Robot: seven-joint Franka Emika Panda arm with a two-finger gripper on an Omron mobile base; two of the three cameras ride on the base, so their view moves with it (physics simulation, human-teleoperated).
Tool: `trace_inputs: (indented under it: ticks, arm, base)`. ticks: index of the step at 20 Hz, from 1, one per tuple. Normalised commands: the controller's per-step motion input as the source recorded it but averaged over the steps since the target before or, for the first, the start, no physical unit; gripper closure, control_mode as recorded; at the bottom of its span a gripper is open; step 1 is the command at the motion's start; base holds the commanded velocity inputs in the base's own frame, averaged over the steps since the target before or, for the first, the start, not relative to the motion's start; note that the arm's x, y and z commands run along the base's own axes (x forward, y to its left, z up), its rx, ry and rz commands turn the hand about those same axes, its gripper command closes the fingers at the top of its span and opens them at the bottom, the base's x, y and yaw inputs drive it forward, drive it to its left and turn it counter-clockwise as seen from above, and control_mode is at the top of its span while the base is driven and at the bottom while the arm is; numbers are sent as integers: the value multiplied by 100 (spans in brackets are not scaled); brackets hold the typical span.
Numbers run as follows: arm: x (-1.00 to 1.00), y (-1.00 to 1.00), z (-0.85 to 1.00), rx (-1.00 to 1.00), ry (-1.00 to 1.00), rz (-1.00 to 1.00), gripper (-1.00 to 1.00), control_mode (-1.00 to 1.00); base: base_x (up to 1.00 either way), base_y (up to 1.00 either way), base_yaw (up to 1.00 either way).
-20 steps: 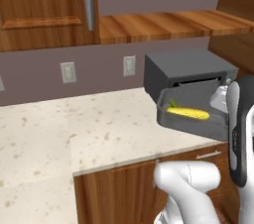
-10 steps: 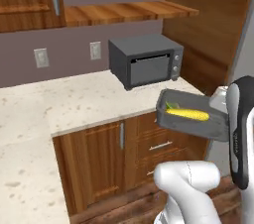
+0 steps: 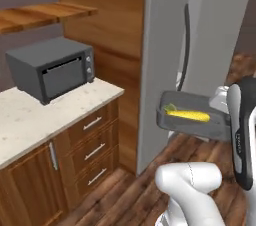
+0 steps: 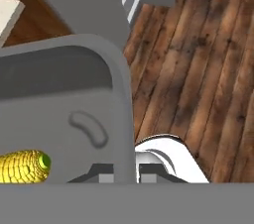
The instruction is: Take the lemon wedge and corn out of the freezer and place them in the tupperware container on the counter. Then put the tupperware containing the vegetables back in the freezer.
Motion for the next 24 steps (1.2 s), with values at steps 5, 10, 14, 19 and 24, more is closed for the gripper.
trace_inputs:
  ticks: [5, 10, 14, 19, 24]
  arm:
    - [0, 0, 0, 0, 0, 0, 100, 100]
    - [0, 0, 0, 0, 0, 0, 100, 100]
    - [0, 0, 0, 0, 0, 0, 100, 100]
    - [0, 0, 0, 0, 0, 0, 100, 100]
    - [0, 0, 0, 0, 0, 0, 100, 100]
  base:
    - [21, -31, -77]
    - [75, -14, -60]
    - [100, 0, -46]
    - [100, 12, -36]
    - [100, 17, -8]
